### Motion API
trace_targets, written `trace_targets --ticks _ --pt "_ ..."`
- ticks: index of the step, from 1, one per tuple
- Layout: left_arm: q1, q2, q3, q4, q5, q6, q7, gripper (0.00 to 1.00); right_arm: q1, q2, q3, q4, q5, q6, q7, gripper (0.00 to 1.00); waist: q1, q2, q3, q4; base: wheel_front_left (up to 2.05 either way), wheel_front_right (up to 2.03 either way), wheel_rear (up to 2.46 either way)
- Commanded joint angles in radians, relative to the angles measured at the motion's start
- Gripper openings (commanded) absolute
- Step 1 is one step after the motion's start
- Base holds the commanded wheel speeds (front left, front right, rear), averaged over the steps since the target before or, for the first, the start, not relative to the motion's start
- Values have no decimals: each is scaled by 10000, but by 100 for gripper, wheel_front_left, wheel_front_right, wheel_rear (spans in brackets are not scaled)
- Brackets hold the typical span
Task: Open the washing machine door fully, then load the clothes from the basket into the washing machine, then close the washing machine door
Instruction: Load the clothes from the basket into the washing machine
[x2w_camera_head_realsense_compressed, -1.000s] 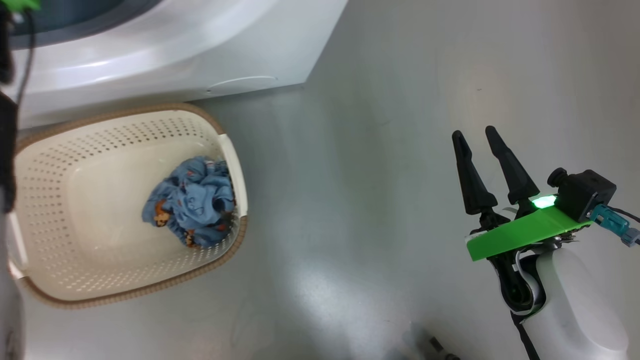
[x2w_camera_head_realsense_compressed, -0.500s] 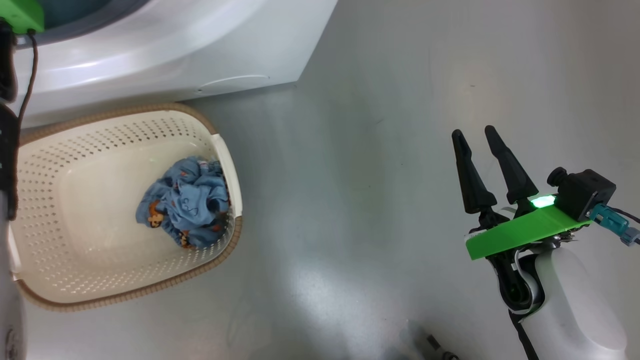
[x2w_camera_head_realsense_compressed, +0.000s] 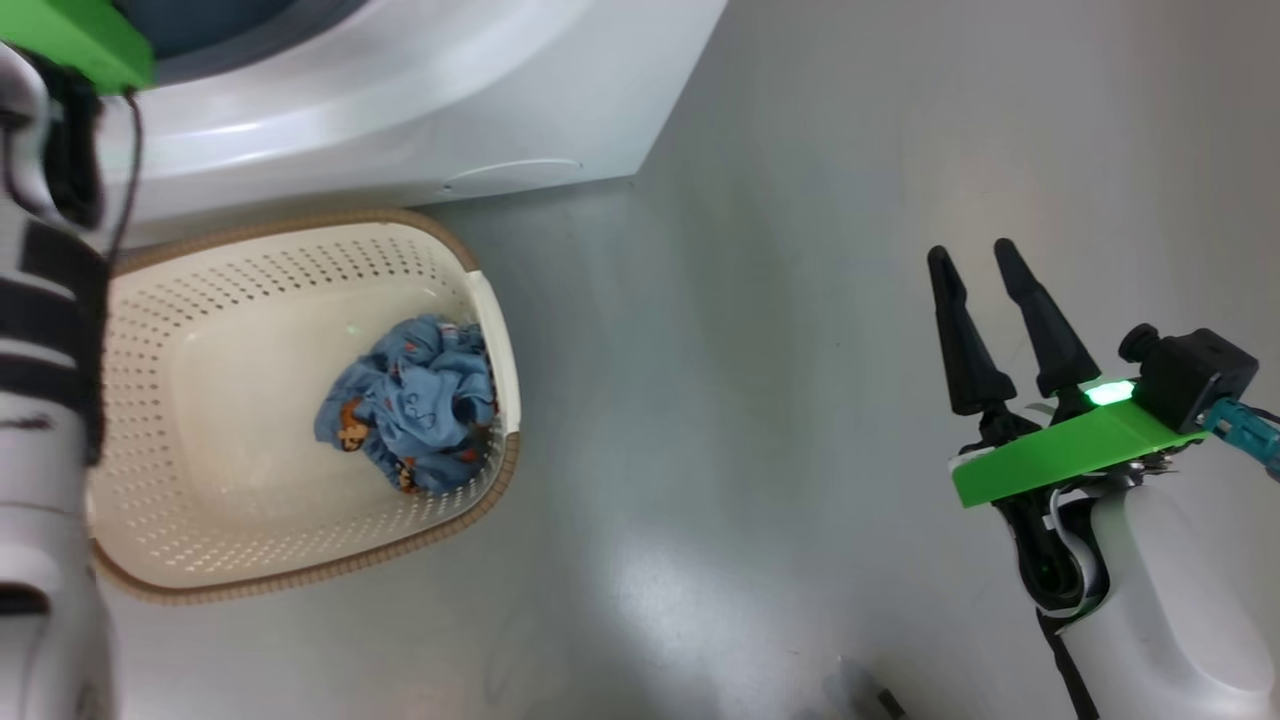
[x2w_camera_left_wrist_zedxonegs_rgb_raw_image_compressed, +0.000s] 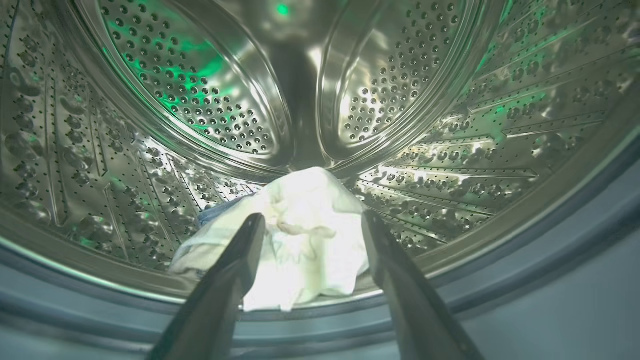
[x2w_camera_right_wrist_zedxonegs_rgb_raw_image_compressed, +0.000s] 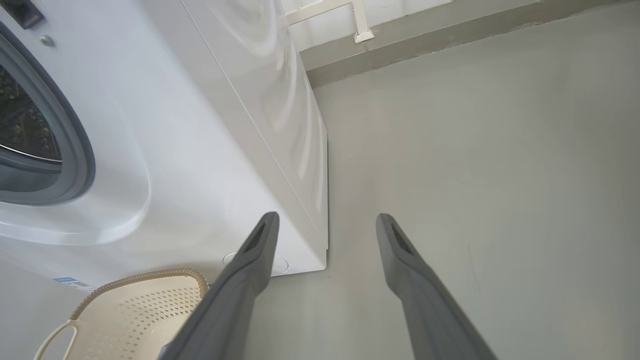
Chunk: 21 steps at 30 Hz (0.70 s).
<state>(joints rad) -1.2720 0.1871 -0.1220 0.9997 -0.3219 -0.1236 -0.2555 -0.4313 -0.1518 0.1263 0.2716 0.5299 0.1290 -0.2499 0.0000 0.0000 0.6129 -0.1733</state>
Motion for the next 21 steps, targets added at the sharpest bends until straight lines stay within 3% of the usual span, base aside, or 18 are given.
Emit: trace_targets --ticks 1,21 --pt "253 362 167 -379 38 -30 -63 100 223 -69 142 -196 -55 17 -119 100 0 0 -93 90 0 0 0" --pt "4385 -560 1513 -3676 896 -68 -63 100 914 -500 -274 -76 -182 17 -119 100 0 0 -1338 832 0 0 0"
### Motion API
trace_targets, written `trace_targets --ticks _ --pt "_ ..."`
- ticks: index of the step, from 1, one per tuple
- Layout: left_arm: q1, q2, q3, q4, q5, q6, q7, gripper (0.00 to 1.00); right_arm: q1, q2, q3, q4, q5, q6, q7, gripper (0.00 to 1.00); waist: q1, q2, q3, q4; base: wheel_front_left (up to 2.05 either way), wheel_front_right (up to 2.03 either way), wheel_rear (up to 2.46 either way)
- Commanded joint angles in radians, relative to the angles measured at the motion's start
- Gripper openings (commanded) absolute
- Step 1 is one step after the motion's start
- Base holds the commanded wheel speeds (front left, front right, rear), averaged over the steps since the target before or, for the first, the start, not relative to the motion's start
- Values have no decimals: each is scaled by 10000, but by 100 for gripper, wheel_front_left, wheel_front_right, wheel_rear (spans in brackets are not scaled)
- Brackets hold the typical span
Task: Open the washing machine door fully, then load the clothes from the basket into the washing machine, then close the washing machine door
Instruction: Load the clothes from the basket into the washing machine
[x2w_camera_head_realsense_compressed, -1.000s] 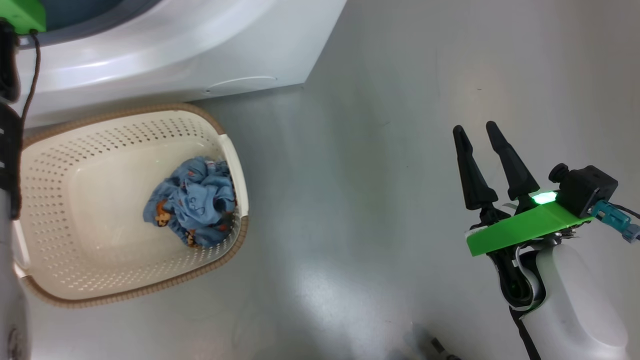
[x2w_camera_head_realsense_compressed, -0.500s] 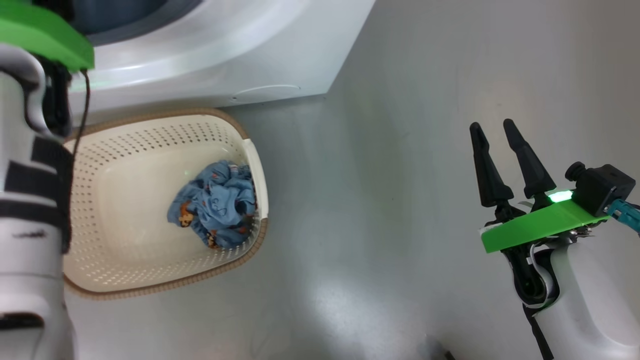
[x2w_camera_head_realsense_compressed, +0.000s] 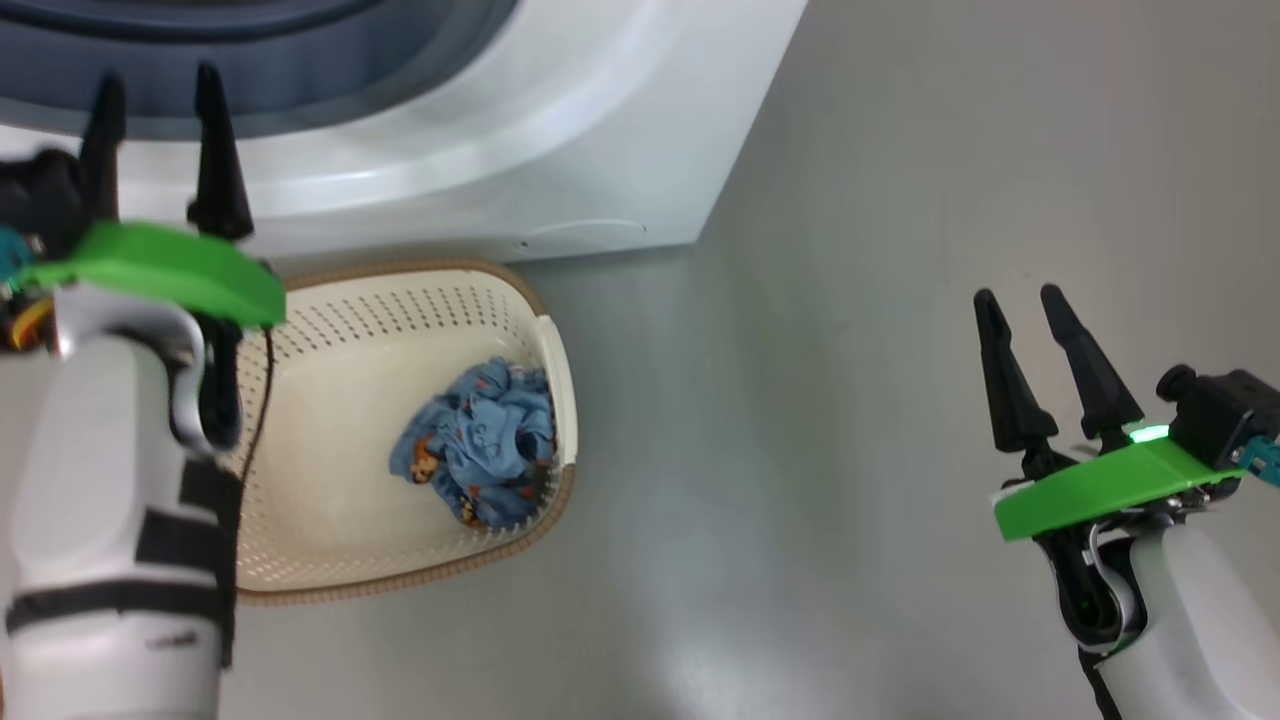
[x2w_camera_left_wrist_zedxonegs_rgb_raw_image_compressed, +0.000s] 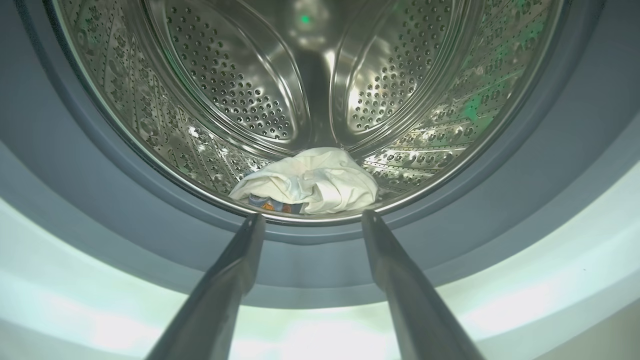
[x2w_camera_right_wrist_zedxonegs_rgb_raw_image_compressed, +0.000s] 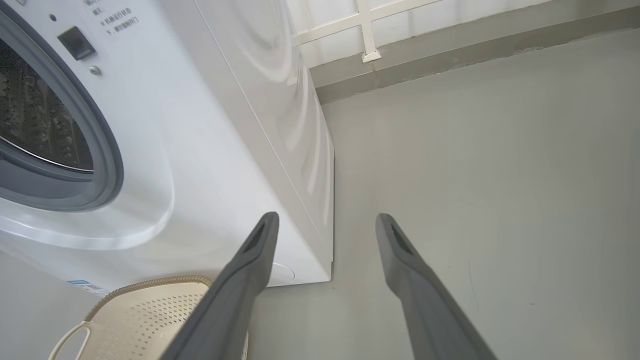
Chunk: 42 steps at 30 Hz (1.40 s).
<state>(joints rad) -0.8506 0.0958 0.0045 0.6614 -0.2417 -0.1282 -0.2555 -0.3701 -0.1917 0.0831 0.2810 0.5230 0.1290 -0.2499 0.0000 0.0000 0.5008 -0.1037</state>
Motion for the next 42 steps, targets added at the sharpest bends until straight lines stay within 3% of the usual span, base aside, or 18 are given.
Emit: trace_targets --ticks 1,22,42 --pt "412 301 286 -449 128 -23 -63 100 363 -123 150 -152 -120 17 -119 100 0 0 -322 169 0 0 0" --pt "4981 -226 883 -2732 484 -24 -63 100 1758 -428 122 152 -127 17 -119 100 0 0 -2403 543 0 0 0" --pt "7471 -397 1435 -4215 578 -25 -63 100 2909 -683 -95 175 -126 17 -119 100 0 0 -3369 434 0 0 0"
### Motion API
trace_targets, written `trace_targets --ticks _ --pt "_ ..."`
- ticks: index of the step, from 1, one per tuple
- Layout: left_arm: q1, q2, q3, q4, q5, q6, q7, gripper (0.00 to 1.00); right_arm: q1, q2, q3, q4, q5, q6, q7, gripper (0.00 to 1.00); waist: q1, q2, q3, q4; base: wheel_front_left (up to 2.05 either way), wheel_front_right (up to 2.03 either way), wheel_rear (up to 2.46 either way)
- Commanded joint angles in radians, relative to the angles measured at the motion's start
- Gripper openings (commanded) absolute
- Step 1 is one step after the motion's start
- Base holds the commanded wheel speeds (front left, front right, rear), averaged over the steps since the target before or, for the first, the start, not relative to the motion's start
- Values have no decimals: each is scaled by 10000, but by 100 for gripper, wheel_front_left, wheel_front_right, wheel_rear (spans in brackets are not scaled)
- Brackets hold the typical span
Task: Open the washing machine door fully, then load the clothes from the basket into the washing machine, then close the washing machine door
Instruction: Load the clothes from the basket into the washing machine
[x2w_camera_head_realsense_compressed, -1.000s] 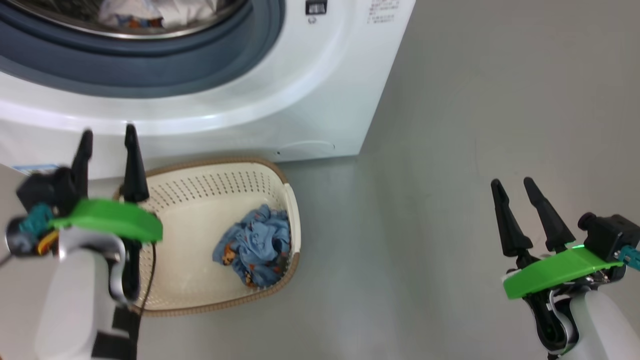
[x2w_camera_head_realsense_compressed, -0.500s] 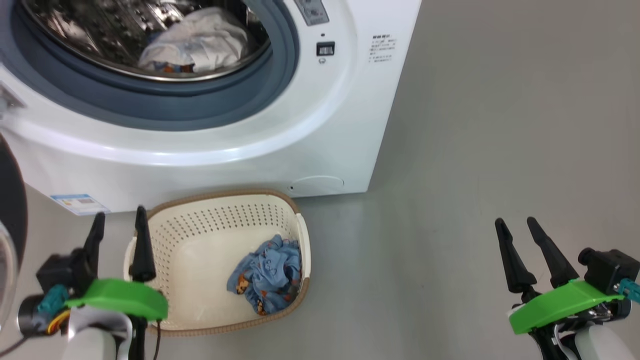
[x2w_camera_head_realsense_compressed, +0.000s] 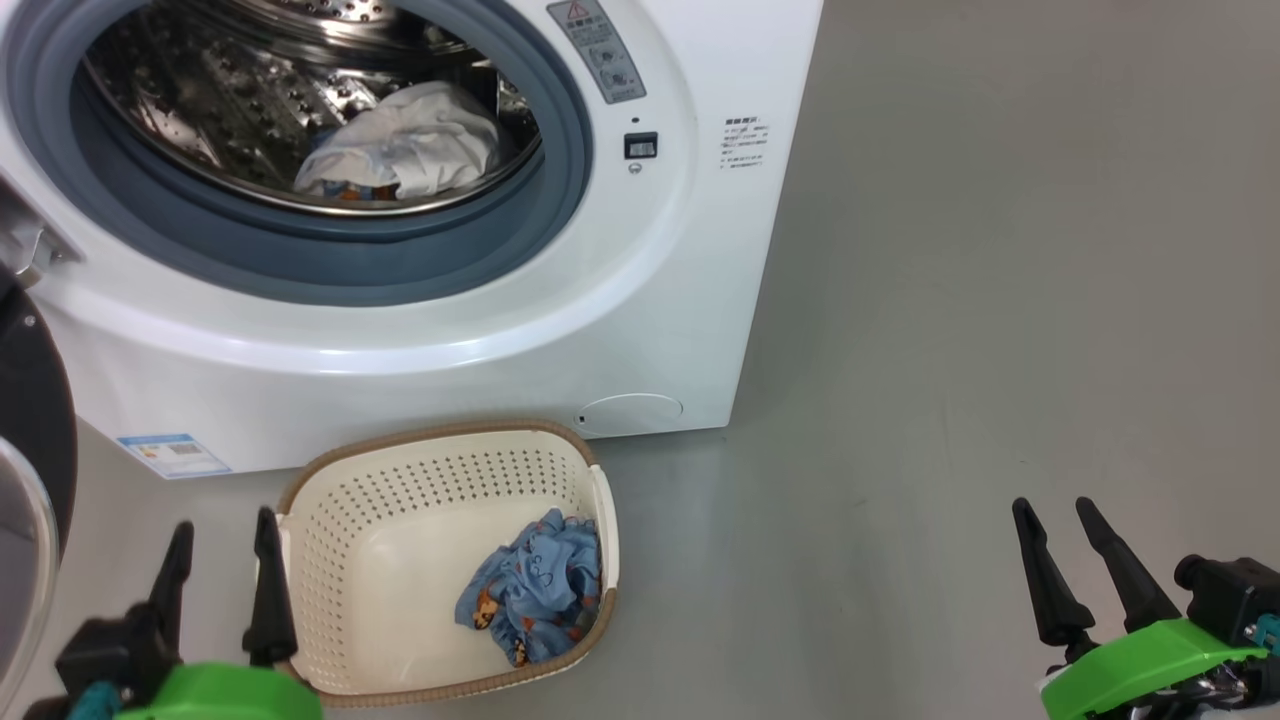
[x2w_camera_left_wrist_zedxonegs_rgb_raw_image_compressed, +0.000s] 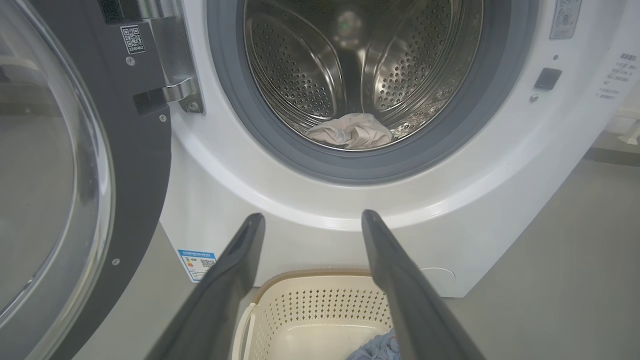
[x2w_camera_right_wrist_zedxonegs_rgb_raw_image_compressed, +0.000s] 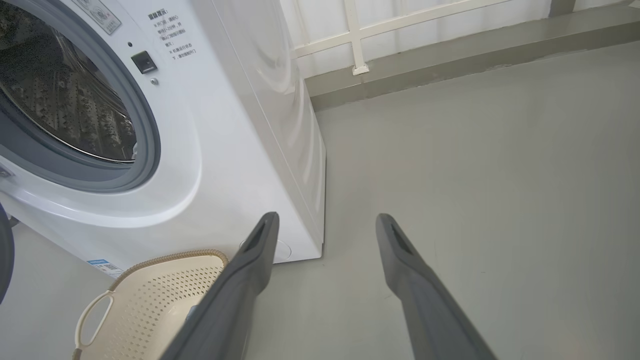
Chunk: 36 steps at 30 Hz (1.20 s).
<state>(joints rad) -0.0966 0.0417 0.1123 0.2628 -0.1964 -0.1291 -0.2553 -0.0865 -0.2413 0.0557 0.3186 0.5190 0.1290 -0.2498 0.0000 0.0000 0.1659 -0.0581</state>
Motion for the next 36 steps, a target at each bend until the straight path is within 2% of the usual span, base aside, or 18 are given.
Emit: trace_targets --ticks 1,11,20,36 --pt "62 137 366 -336 144 -15 -65 100 112 -187 165 -207 -87 17 -120 100 0 0 -33 -32 0 0 0" --pt "955 92 489 -1110 145 29 -65 100 225 -86 -26 -298 -123 17 -120 100 0 0 28 -129 0 0 0" --pt "902 87 239 -1179 -33 187 -65 100 125 -7 -60 -324 -150 17 -120 100 0 0 134 -129 0 0 0" --pt "357 86 -728 248 -325 188 -65 100 -331 247 142 -353 -146 17 -120 100 0 0 625 -343 0 0 0"
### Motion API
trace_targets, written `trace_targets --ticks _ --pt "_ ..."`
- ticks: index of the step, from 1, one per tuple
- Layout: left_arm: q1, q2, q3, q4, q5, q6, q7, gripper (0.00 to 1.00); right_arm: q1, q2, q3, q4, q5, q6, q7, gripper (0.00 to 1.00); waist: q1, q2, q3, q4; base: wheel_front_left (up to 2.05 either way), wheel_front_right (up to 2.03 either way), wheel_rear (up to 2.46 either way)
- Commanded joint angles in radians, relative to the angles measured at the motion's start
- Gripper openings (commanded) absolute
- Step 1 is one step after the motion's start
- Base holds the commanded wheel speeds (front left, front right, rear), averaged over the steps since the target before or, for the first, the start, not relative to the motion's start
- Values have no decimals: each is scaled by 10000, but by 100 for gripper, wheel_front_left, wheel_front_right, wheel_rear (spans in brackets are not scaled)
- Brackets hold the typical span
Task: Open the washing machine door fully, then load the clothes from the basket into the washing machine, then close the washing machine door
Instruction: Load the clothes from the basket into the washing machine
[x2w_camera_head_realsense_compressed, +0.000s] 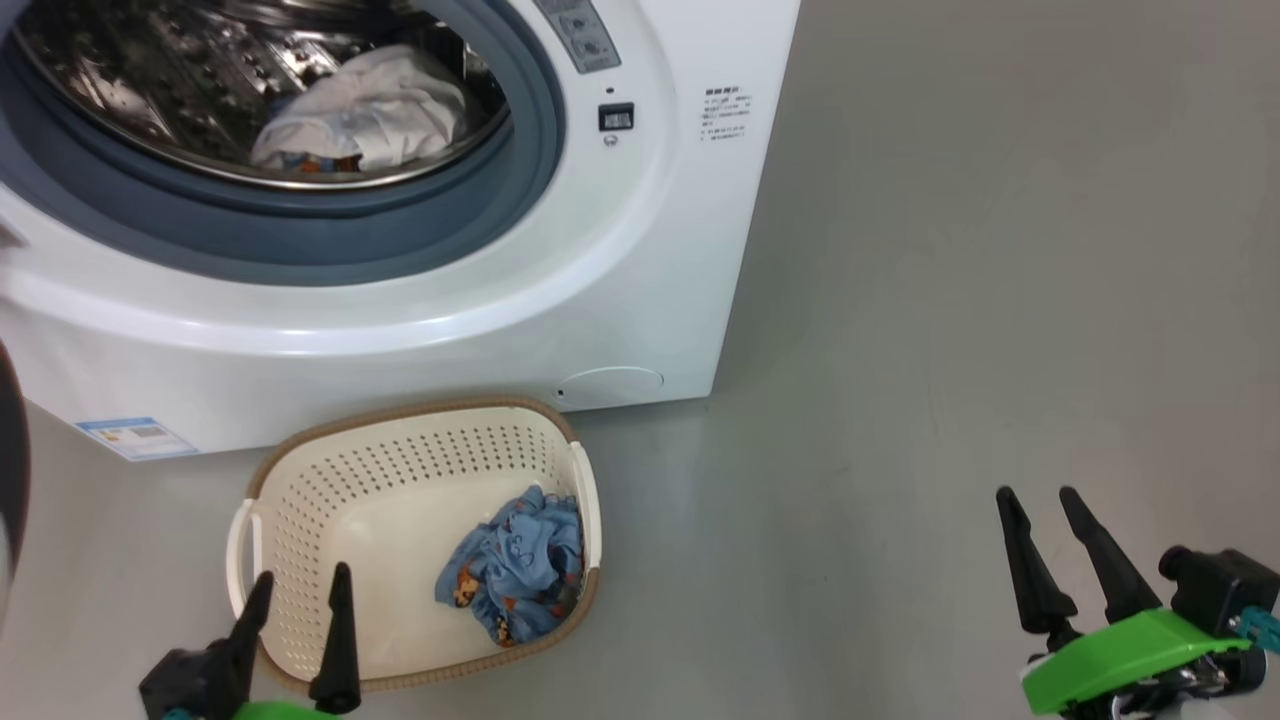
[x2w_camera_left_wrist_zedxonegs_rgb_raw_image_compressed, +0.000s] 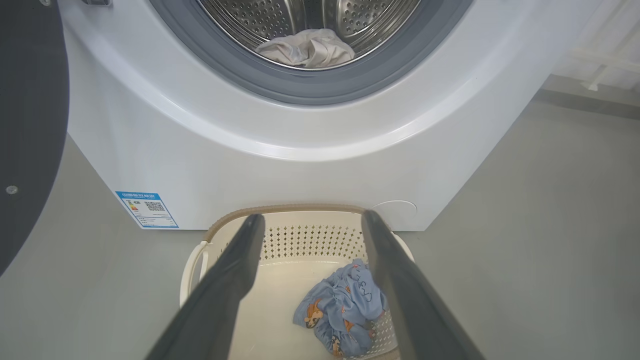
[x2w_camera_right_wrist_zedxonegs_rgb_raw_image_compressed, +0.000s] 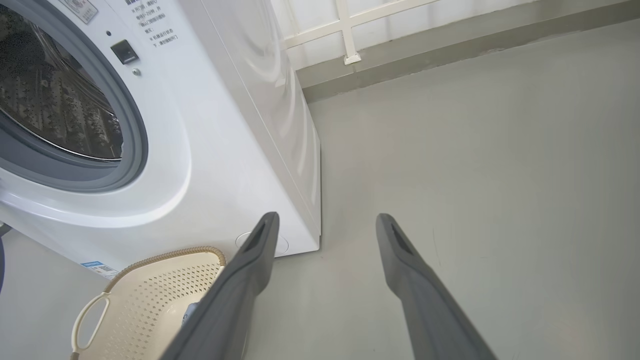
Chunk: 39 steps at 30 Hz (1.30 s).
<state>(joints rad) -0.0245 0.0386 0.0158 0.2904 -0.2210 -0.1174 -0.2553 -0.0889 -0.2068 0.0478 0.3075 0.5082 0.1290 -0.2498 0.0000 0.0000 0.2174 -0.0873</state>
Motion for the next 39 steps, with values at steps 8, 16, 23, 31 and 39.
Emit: trace_targets --ticks 8,16,23,31,39 --pt "-1121 116 -143 1080 -288 -19 -65 100 -631 -15 304 -275 -11 17 -120 100 0 0 543 -199 0 0 0" --pt "-2182 116 -345 2345 -145 -103 -65 100 -1035 70 446 -345 6 17 -120 100 0 0 1035 -388 0 0 0" --pt "-3168 118 -620 3421 -100 -127 -65 100 -1414 201 462 -473 4 17 -120 100 0 0 1660 -496 0 0 0" --pt "-4146 261 -1316 4462 -387 -130 -65 100 -1774 325 515 -543 20 17 -120 100 0 0 2347 -562 0 0 0" --pt "-5142 413 -2016 5511 -841 -131 -65 100 -2153 364 492 -577 61 17 -120 100 0 0 3108 -559 0 0 0"
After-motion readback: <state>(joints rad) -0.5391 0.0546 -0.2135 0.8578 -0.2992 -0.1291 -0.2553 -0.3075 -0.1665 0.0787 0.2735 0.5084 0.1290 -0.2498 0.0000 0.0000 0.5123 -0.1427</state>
